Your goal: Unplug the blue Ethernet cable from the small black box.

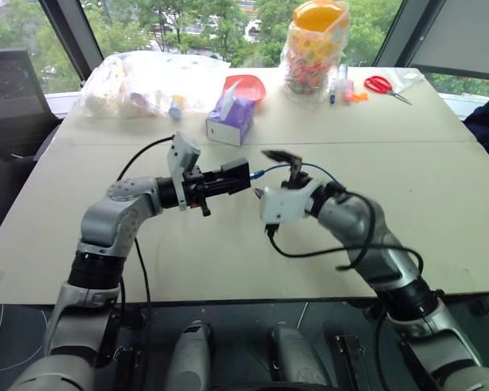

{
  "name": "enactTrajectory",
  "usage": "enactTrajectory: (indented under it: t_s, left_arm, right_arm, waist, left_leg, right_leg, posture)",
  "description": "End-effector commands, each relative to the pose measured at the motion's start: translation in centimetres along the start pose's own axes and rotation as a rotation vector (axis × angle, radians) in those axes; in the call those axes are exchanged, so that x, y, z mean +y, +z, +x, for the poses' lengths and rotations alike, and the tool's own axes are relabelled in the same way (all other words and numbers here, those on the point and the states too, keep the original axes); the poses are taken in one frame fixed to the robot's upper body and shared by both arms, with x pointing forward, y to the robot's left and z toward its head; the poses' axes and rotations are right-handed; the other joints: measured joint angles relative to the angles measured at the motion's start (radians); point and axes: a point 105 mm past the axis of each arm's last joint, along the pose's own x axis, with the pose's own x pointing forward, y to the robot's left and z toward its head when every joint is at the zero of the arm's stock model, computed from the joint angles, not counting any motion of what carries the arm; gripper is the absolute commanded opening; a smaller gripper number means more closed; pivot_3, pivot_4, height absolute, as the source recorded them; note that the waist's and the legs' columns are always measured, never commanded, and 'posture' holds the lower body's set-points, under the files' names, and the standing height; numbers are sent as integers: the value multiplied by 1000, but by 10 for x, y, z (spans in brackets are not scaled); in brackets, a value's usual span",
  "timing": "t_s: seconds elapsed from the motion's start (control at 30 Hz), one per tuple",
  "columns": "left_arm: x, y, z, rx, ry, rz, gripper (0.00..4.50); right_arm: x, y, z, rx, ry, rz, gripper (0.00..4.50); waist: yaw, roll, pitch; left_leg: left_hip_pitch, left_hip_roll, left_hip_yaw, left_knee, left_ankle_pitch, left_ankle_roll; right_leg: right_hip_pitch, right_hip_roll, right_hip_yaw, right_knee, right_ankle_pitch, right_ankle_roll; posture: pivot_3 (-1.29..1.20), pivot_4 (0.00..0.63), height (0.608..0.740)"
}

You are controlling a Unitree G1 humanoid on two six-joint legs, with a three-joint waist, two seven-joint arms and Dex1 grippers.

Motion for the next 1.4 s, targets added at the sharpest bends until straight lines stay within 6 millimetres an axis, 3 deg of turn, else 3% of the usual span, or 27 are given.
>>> enactTrajectory:
  t_s: [0.03, 0.17, 0.3, 0.67, 0.77, 0.9, 1.4]
  left_arm:
    - [-7, 14, -8, 8, -83, 28, 505]
    - [-14, 26, -14, 1, -142, 34, 505]
    - [-21, 33, -19, 5, -190, 25, 505]
    - [-26, 48, -21, -13, -221, 38, 505]
    - [-27, 50, -20, -15, -229, 45, 505]
    - [-28, 50, -21, -10, -227, 53, 505]
    - [-28, 50, -20, -11, -227, 54, 505]
  right_arm:
    - [-30, 15, -12, -149, 31, 241, 4434]
    - [-16, 36, -27, -268, 360, 553, 4434]
    - [-19, 52, -40, -362, 566, 814, 4434]
    - [-20, 50, -25, -340, 605, 931, 4434]
    - [-19, 47, -24, -333, 617, 948, 3556]
    - [-16, 42, -23, -297, 641, 994, 1583]
    - [-9, 48, -23, -289, 716, 977, 1583]
  waist:
    - [3, 0, 0]
    - [9, 0, 0]
    - [1, 0, 1]
    - [5, 0, 1]
    - [5, 0, 1]
    - [4, 0, 1]
    - [4, 0, 1]
  left_leg:
    - [0, 0, -1, 0, 0, 0]
    - [0, 0, -2, 0, -1, 1]
    - [0, 0, -3, -1, -1, 2]
    - [-2, 0, -3, 0, -1, 2]
    - [-2, 0, -3, -1, -1, 2]
    - [-1, 0, -3, -1, -1, 2]
    - [-2, 0, -3, -1, -1, 2]
  right_leg:
    - [1, 0, -1, 0, 0, 0]
    - [3, -1, -3, -1, 0, 0]
    - [2, -1, -3, -1, 0, 0]
    - [1, -1, -3, -2, -1, -2]
    - [0, -1, -3, -2, -1, -2]
    - [0, -1, -3, -2, -1, -2]
    - [0, -1, -3, -2, -1, -2]
  posture:
    - [0, 150, 735]
    - [0, 150, 735]
    - [0, 150, 735]
    - [0, 150, 735]
    - [0, 150, 735]
    - [0, 150, 735]
    - [0, 150, 735]
